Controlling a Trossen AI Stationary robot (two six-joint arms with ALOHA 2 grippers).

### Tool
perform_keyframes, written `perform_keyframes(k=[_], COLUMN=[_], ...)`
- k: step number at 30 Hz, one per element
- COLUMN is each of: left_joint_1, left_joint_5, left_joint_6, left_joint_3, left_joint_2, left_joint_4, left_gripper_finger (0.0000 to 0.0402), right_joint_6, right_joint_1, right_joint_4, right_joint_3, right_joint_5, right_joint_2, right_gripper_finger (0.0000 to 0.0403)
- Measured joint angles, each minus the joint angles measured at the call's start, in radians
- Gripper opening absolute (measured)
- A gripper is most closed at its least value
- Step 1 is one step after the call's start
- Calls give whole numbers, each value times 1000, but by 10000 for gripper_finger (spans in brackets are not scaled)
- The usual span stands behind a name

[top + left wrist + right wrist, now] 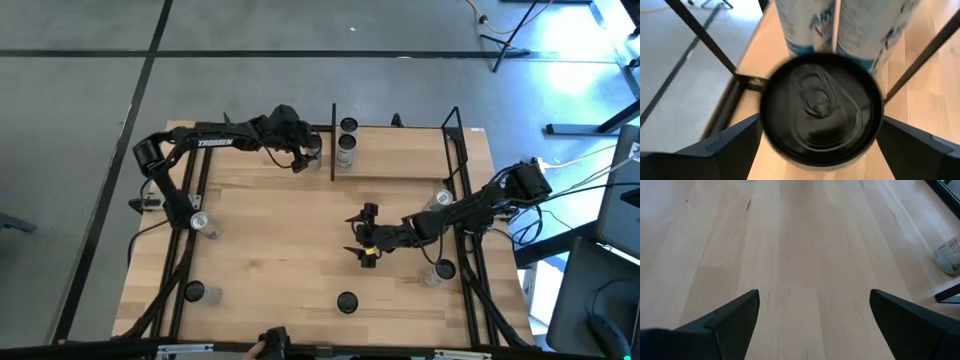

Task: Place canned beverage on shelf
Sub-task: Put the top white-yellow soda can on the shelf

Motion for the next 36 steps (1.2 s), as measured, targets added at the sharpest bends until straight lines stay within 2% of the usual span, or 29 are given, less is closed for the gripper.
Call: perform_keyframes(k=[4, 9, 15, 18, 21, 25, 31, 36], left_joint_1=[-8, -20, -68, -119, -192, -316, -514, -624], left_joint_5=[0, -21, -108, -168, -235, -330, -369, -377], left_joint_6=[0, 0, -1, -10, -30, -123, -206, -242], left_joint_3=[0, 0, 2, 2, -2, -3, -2, -9], left_joint_2=[7, 8, -3, -32, -78, -144, -171, -158], left_joint_4=[-1, -2, -39, -82, -158, -214, -242, -147], left_gripper_finger=[335, 269, 204, 199, 200, 201, 201, 202], right_joint_6=[0, 0, 0, 1, 11, 29, 31, 32], right_joint_1=[0, 0, 0, 0, 0, 0, 0, 1], right_joint_4=[0, 0, 1, 1, 1, 4, -4, -92], right_joint_3=[0, 0, 0, 0, 0, 5, 24, 25], right_joint_5=[16, 18, 60, 87, 67, 78, 109, 136], right_joint_2=[0, 0, 0, 0, 0, -1, -44, -127], right_gripper_finger=[366, 366, 366, 366, 367, 367, 367, 367])
